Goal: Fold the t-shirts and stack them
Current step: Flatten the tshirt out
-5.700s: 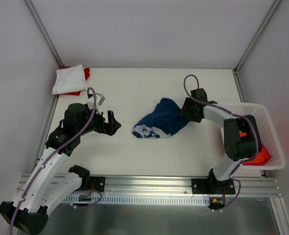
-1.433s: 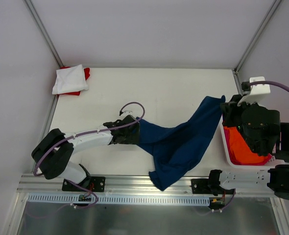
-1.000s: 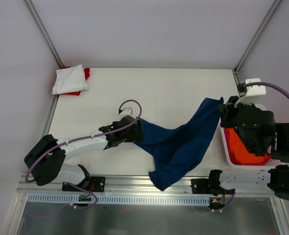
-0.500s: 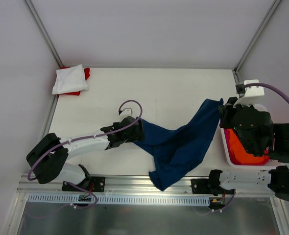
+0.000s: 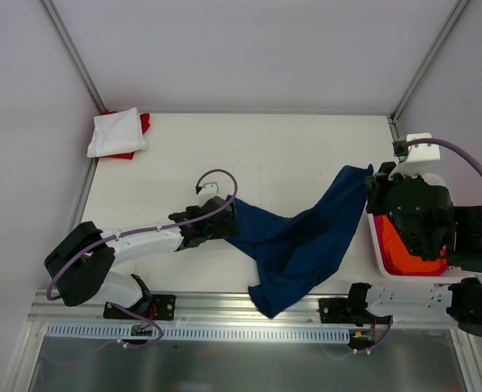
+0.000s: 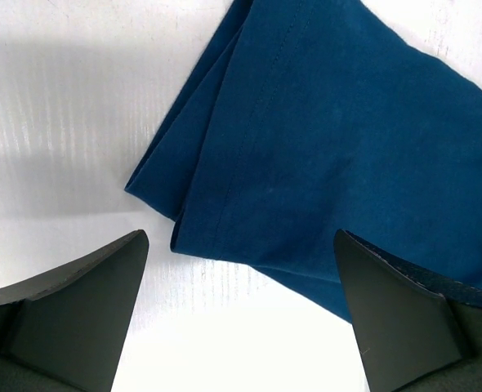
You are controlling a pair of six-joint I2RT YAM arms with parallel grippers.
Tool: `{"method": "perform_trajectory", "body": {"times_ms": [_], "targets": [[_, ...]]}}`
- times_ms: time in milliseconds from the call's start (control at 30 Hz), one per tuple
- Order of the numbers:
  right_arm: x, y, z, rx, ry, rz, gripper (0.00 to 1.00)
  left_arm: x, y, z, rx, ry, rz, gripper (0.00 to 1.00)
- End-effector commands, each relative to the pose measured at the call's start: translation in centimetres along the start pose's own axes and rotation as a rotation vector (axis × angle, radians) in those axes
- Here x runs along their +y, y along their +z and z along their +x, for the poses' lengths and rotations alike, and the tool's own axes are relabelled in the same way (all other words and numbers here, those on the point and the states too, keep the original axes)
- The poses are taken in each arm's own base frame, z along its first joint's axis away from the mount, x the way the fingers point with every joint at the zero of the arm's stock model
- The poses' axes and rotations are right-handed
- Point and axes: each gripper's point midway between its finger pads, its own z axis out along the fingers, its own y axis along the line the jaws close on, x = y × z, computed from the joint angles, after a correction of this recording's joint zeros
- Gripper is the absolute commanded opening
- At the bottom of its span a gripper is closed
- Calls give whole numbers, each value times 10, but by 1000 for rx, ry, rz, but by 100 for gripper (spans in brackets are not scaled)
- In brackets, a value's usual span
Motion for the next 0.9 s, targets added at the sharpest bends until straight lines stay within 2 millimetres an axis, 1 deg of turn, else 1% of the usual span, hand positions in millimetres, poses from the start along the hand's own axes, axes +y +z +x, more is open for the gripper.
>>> {"method": "perform_trajectory", "body": {"times_ms": [0,300,567,867], "targets": [[-2,1,-1,-7,15,20,0,3,0,2,-6,-2,-21,99],[-4,1,2,-3,18,22,0,1,4,4,1,-2,-27,99],[-4,2,4,2,13,28,0,-10,6,1,-4,-2,8,99],[-6,2,6,2,13,32,0,-16,7,-1,-5,-1,21,98]]}}
